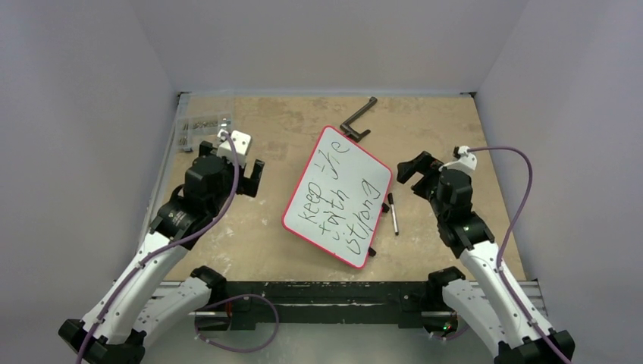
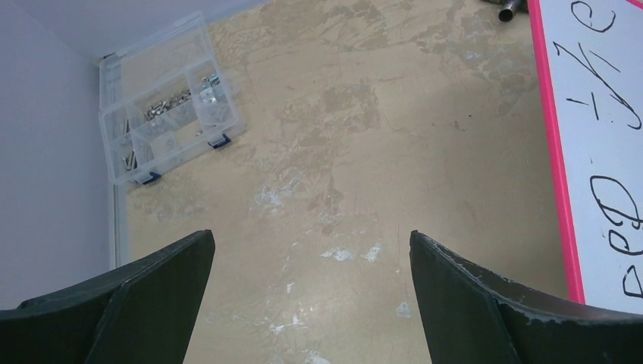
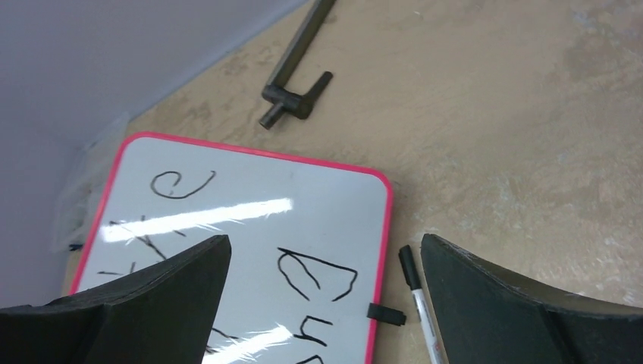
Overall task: Write a sentence on the whiteboard
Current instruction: Reset both arms
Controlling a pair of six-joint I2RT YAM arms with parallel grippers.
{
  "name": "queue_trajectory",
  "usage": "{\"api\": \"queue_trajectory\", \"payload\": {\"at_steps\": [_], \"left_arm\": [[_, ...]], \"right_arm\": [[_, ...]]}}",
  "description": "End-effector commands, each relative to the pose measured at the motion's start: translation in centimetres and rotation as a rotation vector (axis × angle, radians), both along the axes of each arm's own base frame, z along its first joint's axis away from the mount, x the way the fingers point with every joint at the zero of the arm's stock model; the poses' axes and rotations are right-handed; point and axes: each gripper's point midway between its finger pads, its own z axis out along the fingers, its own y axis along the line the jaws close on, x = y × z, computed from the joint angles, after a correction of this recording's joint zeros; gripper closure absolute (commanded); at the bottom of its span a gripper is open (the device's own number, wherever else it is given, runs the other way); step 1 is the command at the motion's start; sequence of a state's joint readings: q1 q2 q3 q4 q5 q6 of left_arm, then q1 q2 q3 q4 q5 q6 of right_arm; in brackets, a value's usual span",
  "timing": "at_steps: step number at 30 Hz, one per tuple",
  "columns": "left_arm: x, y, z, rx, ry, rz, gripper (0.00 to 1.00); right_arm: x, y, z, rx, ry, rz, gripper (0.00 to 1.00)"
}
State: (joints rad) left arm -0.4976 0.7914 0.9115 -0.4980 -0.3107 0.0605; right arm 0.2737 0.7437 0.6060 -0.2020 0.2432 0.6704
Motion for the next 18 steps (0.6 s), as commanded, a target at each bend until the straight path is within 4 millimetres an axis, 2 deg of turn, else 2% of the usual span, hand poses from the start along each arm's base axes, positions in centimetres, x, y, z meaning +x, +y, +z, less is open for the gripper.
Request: {"api": "queue_trajectory", "payload": {"at_steps": [1, 4, 10, 12, 18], "left_arm": [[0.4, -0.2, 1.6, -0.06, -0.004, 0.02, 0.0], [0.4, -0.1, 1.4, -0.079, 0.011, 0.031, 0.0], [0.9, 1.4, 1.2, -0.092, 0.012, 0.117, 0.0], [1.1, 2.4, 1.1, -0.092, 0.01, 0.165, 0.0], [1.5, 5.7, 0.7, -0.063, -0.043, 0.301, 0.0]], "right_arm": [[0.3, 1.9, 7.4, 0.035, -0.261, 0.128, 0.01], [0.0, 4.5, 9.7, 0.051, -0.36, 0.284, 0.01], [-0.9, 8.2, 10.7, 0.112, -0.413, 0.492, 0.01], [-1.2, 8.5, 10.6, 0.122, -0.424, 0.514, 0.01], [-2.6, 7.5, 10.2, 0.08, -0.492, 0.492, 0.01]]}}
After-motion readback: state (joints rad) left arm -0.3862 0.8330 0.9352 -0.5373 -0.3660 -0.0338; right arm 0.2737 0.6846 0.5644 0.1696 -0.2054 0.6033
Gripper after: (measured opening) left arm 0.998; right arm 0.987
